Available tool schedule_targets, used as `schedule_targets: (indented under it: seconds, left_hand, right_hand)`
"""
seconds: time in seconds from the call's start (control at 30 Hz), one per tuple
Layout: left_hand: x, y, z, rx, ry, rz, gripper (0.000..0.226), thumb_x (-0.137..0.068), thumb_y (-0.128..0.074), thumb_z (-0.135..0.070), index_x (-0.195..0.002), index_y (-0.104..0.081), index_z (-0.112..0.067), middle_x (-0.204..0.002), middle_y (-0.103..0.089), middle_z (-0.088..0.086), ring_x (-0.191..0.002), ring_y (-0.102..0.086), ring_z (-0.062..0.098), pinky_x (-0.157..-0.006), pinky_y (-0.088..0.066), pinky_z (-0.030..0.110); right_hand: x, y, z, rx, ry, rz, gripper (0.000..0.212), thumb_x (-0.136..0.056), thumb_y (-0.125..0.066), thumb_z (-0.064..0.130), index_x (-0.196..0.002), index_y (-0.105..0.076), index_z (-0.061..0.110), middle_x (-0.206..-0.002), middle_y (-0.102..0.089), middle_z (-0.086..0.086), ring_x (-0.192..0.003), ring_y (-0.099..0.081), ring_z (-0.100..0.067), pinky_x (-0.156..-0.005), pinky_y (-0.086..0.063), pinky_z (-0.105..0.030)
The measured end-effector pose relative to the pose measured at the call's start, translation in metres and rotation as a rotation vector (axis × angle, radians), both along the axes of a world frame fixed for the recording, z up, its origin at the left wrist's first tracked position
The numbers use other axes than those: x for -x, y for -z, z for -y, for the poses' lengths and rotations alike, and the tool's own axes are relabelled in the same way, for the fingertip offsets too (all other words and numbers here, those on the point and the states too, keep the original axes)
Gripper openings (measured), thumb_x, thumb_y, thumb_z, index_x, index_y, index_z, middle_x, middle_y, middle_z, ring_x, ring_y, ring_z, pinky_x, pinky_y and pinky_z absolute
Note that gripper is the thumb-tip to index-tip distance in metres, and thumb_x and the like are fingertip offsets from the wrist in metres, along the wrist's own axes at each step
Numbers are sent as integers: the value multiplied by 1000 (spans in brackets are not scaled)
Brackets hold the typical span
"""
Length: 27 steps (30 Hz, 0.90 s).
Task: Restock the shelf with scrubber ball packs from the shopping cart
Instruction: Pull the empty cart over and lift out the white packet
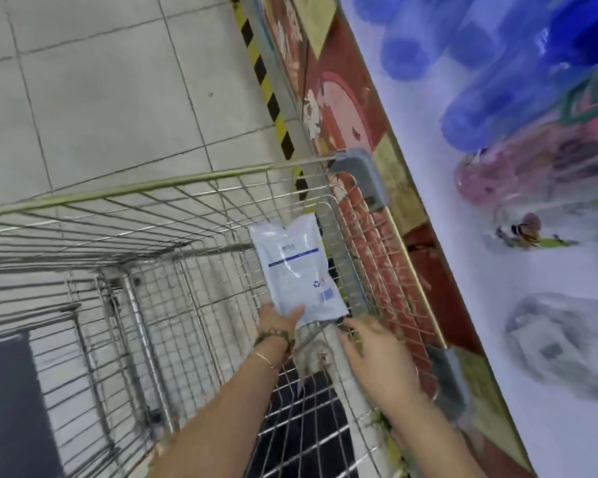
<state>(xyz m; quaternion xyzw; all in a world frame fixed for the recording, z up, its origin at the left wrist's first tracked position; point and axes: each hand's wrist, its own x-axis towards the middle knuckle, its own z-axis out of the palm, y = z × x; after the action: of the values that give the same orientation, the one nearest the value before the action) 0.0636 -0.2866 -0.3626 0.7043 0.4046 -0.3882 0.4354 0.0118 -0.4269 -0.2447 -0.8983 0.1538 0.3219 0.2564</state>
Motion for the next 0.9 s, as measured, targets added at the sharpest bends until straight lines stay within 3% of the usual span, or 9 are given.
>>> schedule_targets:
  seconds: [0.07,0.13,0.23,0.37,0.53,0.73,0.83,0.9]
  left_hand:
    - [-2,5,3,-52,-50,-4,68,-71,-77,-33,-121,-43,-2,-118,-57,16,-105,-57,32,-89,-48,43]
    - [-4,3,6,-50,4,-15,54,-77,-72,-34,-116,-52,-1,-114,-61,13,-101,-58,29,-84,-49,36]
    - [-6,-1,9,5,63,-6,45,-84,-64,-29,-117,-54,1,-111,-60,10,-101,-57,27,-77,-43,28]
    - [-2,-14,8,67,23,42,41,-85,-63,-22,-118,-53,1,-109,-60,5,-88,-54,21,-73,-45,26]
    - [9,-53,-2,89,-95,51,47,-83,-65,-12,-125,-46,-3,-122,-58,14,-92,-59,22,-67,-48,24]
    - [40,-135,-13,122,2,256,39,-84,-62,-8,-122,-53,-7,-114,-63,9,-93,-62,20,-65,-52,22]
    - [58,-179,-15,120,69,381,34,-85,-62,-10,-117,-54,-19,-105,-61,-7,-83,-57,4,-63,-44,14]
    - [68,-205,-14,94,120,462,30,-85,-62,-15,-114,-57,-18,-102,-64,-7,-79,-57,2,-59,-44,12]
  right_hand:
    - [6,-2,2,6,-35,16,38,-98,-40,37,-135,-45,30,-136,-49,5,-112,-54,-14,-87,-47,-29]
    - [15,-8,5,15,-73,27,37,-98,-39,36,-134,-45,31,-135,-51,7,-116,-52,-12,-91,-43,-28]
    - [32,-15,15,81,-122,0,38,-97,-40,34,-135,-44,33,-129,-54,8,-113,-52,-14,-93,-44,-30]
    - [41,-15,23,124,-97,5,36,-95,-44,31,-130,-51,25,-125,-58,3,-109,-55,-19,-91,-45,-33]
    - [40,-26,24,118,-97,6,33,-96,-44,26,-126,-56,19,-120,-60,-2,-103,-57,-21,-84,-46,-32]
    - [31,-67,12,-32,79,22,31,-96,-47,25,-125,-55,19,-116,-60,-3,-91,-61,-18,-72,-47,-28]
    - [25,-92,2,-107,101,74,31,-95,-49,27,-124,-54,17,-117,-60,-6,-100,-59,-22,-82,-49,-34]
    - [25,-113,-3,-163,148,120,33,-95,-50,26,-127,-52,17,-121,-59,-4,-104,-58,-20,-87,-47,-33]
